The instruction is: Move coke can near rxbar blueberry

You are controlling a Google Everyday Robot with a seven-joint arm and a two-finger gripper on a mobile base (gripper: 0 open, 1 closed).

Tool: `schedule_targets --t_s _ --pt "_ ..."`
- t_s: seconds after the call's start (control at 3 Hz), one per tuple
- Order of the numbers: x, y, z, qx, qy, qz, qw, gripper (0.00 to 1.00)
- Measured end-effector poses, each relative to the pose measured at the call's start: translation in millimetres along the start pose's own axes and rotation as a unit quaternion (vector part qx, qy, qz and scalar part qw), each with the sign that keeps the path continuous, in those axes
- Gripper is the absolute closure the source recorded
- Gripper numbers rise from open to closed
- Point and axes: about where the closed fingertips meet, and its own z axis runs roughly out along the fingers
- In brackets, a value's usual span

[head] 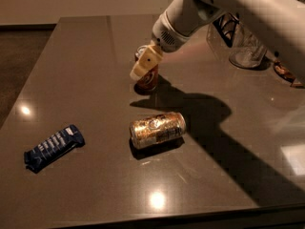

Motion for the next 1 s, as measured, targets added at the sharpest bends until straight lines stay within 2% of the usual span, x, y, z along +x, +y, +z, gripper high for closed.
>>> schedule_targets --t_s 0.67,1.0 --pt "-5 -1 -10 -0.005 -0.018 -0.006 0.9998 0.65" --pt "-27 20 -21 -0.028 -0.043 -0.036 0.9980 0.88"
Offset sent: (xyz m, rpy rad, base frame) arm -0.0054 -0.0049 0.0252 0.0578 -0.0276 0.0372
